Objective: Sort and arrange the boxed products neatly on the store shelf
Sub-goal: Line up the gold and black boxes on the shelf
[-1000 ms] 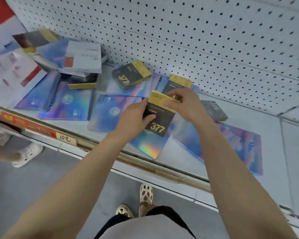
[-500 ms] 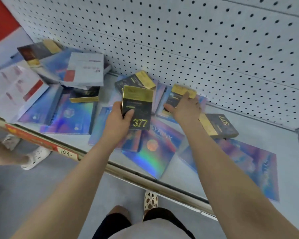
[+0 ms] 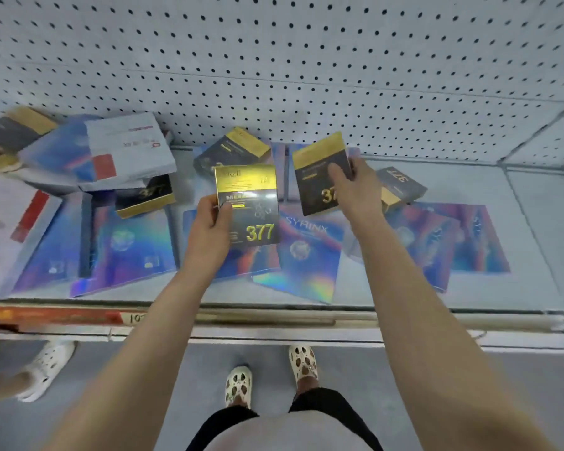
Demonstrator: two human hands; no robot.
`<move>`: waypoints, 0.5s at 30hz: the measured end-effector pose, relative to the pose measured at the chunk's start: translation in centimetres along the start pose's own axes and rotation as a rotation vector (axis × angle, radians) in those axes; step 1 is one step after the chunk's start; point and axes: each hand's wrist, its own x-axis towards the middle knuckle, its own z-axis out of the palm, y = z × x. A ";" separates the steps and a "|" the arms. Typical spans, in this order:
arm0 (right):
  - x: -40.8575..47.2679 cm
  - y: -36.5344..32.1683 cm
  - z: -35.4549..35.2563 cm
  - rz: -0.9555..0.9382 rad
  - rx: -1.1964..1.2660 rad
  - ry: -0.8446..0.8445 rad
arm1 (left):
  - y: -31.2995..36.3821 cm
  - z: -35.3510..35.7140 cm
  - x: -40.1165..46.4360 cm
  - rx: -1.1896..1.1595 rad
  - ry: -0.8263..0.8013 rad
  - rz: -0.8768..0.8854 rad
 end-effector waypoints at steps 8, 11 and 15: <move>-12.6 5.8 -6.3 0.185 0.259 0.321 | -0.1 2.2 -4.4 -0.086 -0.261 0.041; -16.8 8.2 -9.1 0.245 0.300 0.411 | 0.3 5.2 -6.6 -0.026 -0.358 0.094; -21.5 11.9 -13.4 0.323 0.378 0.556 | 1.6 10.0 -10.1 0.037 -0.512 0.138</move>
